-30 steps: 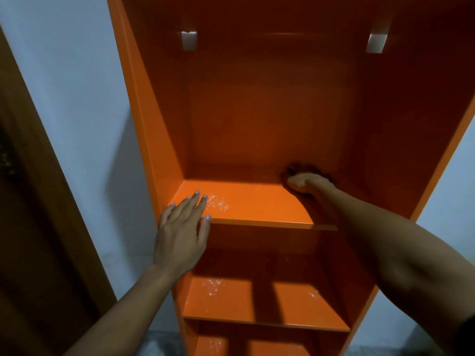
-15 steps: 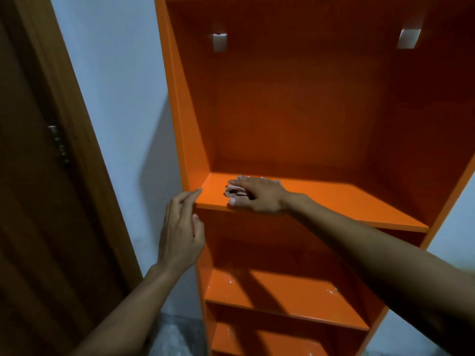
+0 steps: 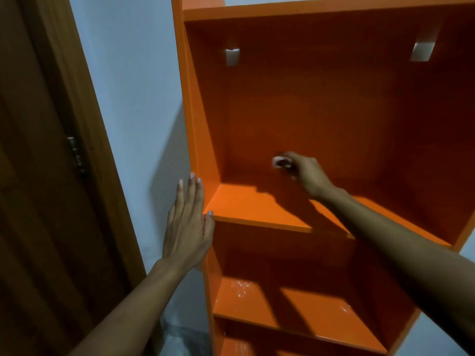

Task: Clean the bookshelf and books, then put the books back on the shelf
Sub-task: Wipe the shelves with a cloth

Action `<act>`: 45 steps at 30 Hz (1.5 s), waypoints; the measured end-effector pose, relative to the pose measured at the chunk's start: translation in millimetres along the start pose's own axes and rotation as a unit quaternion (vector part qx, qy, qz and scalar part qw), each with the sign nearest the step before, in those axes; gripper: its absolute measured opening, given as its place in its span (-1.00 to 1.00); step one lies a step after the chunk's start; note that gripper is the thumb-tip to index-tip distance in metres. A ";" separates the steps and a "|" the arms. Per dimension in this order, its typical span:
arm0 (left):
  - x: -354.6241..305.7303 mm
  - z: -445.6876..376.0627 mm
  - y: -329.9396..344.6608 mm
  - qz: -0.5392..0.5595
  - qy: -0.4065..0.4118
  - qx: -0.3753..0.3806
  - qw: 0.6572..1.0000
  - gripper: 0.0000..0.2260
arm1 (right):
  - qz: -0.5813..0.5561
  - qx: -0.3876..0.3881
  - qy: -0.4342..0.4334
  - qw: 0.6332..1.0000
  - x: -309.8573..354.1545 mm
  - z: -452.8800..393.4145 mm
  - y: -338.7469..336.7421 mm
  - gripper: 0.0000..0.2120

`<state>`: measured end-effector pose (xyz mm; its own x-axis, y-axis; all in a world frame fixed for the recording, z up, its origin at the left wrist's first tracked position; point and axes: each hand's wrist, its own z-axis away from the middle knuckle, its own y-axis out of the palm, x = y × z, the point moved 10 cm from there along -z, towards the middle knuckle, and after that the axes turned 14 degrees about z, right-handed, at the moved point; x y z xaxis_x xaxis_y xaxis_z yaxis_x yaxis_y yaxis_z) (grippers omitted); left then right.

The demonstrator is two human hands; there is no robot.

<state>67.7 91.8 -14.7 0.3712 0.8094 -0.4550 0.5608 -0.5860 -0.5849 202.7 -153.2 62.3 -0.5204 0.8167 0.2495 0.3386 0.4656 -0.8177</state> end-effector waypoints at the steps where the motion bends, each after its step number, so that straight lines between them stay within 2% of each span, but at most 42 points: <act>1: 0.9 -1.4 0.1 0.000 0.000 -0.002 1.000 -0.36 | 0.061 0.014 0.052 0.997 -34.9 -8.9 5.8 -0.52; 4: 3.9 -4.5 2.3 0.003 0.003 -0.002 1.000 -0.34 | 0.176 0.117 0.156 0.965 -113.3 -20.2 48.7 -0.60; 6: 6.1 -5.2 4.7 0.005 0.006 0.002 1.000 -0.34 | 0.195 0.141 0.168 0.956 -118.2 -24.7 71.0 -0.55; 8: 8.0 -6.0 6.3 0.008 0.010 0.003 1.000 -0.34 | 0.203 0.160 0.132 0.957 -88.2 -31.1 82.7 -0.58; 12: 8.8 -6.0 8.0 0.015 0.015 0.005 1.000 -0.33 | 0.135 0.212 0.120 0.960 -41.6 -50.1 108.3 -0.64; 17: 8.7 -6.1 3.3 0.013 0.018 0.013 1.000 -0.33 | 0.111 0.265 0.077 0.955 14.5 -69.7 148.4 -0.52; 22: 5.0 -5.4 -4.5 0.030 0.021 0.033 0.999 -0.32 | 0.098 0.255 0.053 0.960 60.6 -74.0 164.4 -0.49; 25: 4.3 -5.2 -9.3 0.033 0.016 0.047 0.998 -0.34 | 0.117 0.235 0.031 0.964 89.2 -54.7 152.2 -0.53; 30: 1.7 -7.1 -18.8 0.050 0.022 0.057 0.997 -0.27 | 0.140 0.196 -0.013 0.970 126.8 -6.1 128.0 -0.53; 33: 2.4 -8.0 -24.1 0.062 0.015 0.053 0.997 -0.20 | 0.160 0.155 -0.048 0.974 152.1 27.3 115.0 -0.58; 35: 0.7 -8.3 -27.7 0.072 0.014 0.049 0.996 -0.21 | 0.182 0.107 -0.080 0.974 167.4 46.5 109.0 -0.68; 37: -0.7 -8.9 -32.3 0.082 0.012 0.043 0.996 -0.25 | 0.203 0.060 -0.100 0.972 176.7 64.5 105.5 -0.68; 40: -3.3 -8.4 -36.5 0.090 0.012 0.035 0.995 -0.33 | 0.259 -0.017 -0.175 0.950 181.3 83.7 106.4 -0.57; 45: 0.7 6.3 -25.6 0.095 -0.013 0.031 0.995 -0.34 | 0.389 -0.024 -0.294 0.873 159.9 105.9 118.0 -0.57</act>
<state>48.9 107.2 -4.2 0.4461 0.6825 -0.5789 0.4351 -0.7306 -0.5262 76.4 -3.8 -49.3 -0.4258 0.5820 -0.6929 0.7938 -0.1273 -0.5947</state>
